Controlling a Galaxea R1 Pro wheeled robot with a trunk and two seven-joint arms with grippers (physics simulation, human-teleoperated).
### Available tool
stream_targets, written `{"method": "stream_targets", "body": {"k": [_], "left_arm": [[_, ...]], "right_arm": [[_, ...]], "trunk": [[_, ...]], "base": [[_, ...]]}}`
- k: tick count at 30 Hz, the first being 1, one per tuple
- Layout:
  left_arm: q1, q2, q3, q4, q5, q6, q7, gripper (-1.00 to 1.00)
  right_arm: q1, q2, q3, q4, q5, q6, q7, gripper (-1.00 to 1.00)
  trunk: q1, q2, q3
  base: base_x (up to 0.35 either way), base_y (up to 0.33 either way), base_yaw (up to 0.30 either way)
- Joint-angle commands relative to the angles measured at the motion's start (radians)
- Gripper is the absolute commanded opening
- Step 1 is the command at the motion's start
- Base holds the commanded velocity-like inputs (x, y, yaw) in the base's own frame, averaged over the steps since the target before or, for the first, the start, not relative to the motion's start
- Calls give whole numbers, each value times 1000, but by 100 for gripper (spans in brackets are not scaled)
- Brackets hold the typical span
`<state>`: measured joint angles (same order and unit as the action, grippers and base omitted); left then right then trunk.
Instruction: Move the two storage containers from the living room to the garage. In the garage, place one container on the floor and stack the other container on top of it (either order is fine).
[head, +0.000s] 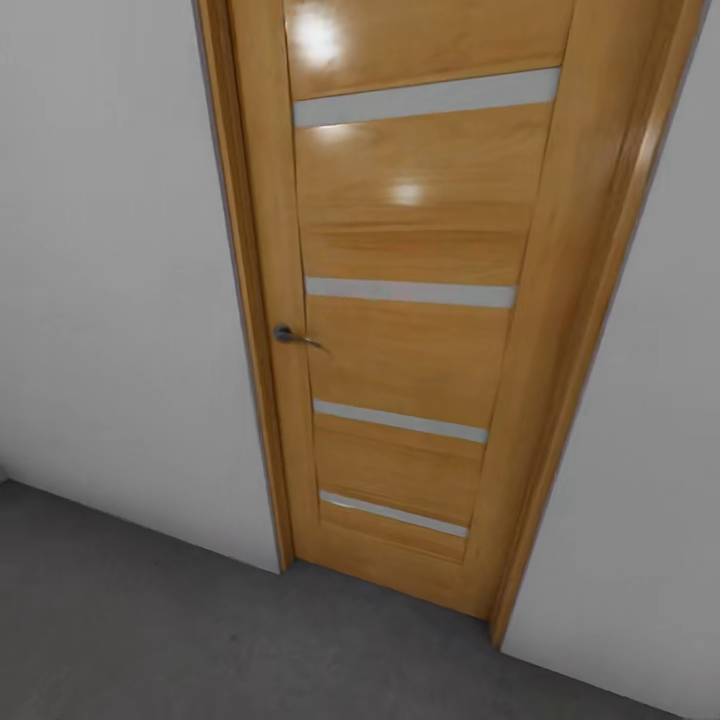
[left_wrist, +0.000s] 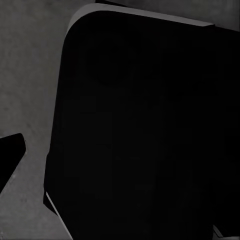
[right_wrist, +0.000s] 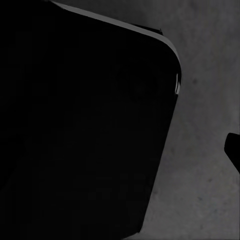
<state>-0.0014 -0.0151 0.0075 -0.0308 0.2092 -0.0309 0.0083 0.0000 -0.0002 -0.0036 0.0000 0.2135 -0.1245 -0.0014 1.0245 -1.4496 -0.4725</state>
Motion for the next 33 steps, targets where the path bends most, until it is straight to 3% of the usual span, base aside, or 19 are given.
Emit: {"method": "stream_targets", "body": {"k": [1, 20, 25, 33], "left_arm": [[0, 0, 0, 0, 6, -3, 1, 100], [0, 0, 0, 0, 4, -8, 1, 100], [0, 0, 0, 0, 4, -9, 1, 100], [0, 0, 0, 0, 4, -10, 1, 100]], "right_arm": [[0, 0, -1, 0, 5, -3, 0, 100], [0, -1, 0, 0, 4, -3, 0, 100], [0, -1, -1, 0, 4, -3, 0, 100], [0, -2, 3, 0, 7, -3, 0, 100]], "trunk": [[1, 0, -1], [1, 0, -9], [1, 0, -11], [1, 0, -12]], "base": [[295, 227, -261], [285, 223, -264], [74, 62, -248], [6, 5, -44]]}}
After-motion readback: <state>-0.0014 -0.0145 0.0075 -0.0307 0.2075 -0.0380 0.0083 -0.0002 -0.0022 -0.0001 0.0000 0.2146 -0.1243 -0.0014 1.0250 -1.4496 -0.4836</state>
